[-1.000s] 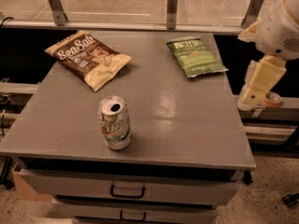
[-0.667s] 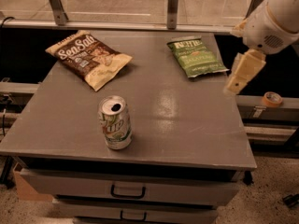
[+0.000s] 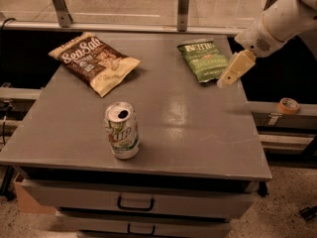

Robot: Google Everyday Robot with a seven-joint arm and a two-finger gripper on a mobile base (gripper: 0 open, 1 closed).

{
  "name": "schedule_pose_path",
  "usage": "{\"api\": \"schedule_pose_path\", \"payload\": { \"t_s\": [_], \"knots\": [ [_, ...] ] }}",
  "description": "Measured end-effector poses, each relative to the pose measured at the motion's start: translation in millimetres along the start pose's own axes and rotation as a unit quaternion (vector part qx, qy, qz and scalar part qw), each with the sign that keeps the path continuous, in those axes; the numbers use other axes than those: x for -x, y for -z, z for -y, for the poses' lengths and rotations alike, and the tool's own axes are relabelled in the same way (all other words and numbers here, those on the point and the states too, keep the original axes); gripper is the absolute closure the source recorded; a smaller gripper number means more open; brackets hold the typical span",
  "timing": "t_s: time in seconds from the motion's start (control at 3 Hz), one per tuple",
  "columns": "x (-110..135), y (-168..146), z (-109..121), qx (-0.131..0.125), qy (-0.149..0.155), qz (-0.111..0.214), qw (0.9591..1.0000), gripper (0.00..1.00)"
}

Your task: Pick green jalapeno chip bag

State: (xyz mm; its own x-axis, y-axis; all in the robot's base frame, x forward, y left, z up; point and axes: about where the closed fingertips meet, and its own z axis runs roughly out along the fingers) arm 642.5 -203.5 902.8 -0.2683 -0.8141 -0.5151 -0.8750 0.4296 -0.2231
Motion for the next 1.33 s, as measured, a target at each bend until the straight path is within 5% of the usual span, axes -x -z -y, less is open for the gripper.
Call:
{"api": "schedule_pose_path", "payload": {
  "t_s": [0.67,1.33],
  "knots": [
    [-19,-55,34,0.018,-0.072,0.030,0.9968,0.00],
    [-32,-66,46,0.020,-0.093,0.064,0.9934,0.41]
  ]
}}
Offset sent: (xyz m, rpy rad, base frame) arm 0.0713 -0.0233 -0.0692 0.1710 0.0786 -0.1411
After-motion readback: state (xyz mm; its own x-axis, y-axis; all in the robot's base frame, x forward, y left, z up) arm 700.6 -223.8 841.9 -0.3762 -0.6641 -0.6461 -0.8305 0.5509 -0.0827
